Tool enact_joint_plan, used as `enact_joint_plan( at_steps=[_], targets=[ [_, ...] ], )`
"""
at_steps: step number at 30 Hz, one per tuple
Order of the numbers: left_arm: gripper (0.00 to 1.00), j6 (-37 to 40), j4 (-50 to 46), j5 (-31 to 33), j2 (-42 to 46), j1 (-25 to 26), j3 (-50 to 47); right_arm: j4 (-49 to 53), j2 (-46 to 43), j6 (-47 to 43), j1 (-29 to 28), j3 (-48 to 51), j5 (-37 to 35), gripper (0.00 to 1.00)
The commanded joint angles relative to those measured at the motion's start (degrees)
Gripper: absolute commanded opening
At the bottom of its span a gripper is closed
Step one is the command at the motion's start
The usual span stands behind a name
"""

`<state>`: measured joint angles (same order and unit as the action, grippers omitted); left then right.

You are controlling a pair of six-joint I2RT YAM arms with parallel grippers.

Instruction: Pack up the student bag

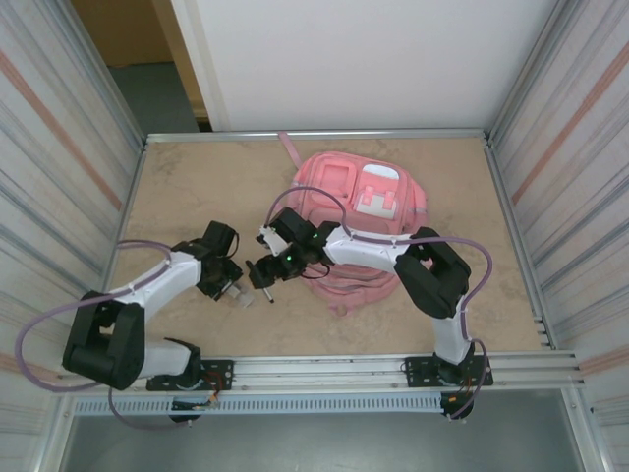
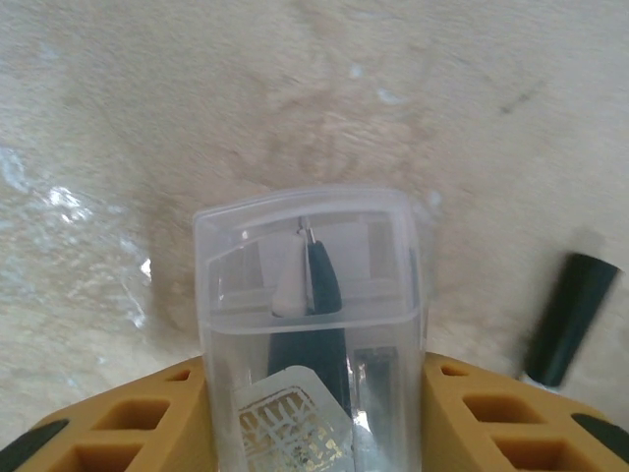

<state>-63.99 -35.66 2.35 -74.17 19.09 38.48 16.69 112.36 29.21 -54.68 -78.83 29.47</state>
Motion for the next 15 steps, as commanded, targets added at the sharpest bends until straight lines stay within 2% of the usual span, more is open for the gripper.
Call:
enact_joint_plan(
  at_steps=[1, 4, 7, 11, 14, 15],
  targets=[
    [0.47, 2.6, -2.0, -5.0, 2.0, -0.3, 1.7, 0.4, -2.6, 2.1, 1.1, -0.2, 2.7, 0.72],
    [0.46, 4.7, -2.8, -7.3, 2.5, 0.2, 3.8, 2.1, -6.2, 1.4, 3.2, 1.7, 1.3, 0.73],
    [0.46, 6.5, -3.8, -7.5, 2.8, 2.7, 6.5, 10.7, -11.8, -3.2, 6.6, 1.7, -5.1, 0.73],
    [0.46, 6.2, -4.0, -8.0, 1.2, 6.7, 9.8, 24.8, -18.9, -18.7, 9.1, -0.2, -22.7, 0.77],
    [0.46, 5.3, -3.8, -7.8, 0.1, 9.4, 11.9, 25.2, -22.6, -33.8, 9.8, 4.3, -33.7, 0.77],
    [0.46, 5.2, -3.7, -7.3, -0.2, 10.2, 12.5, 24.8, -23.4, -38.5, 9.8, 6.6, -34.9, 0.77]
  ],
)
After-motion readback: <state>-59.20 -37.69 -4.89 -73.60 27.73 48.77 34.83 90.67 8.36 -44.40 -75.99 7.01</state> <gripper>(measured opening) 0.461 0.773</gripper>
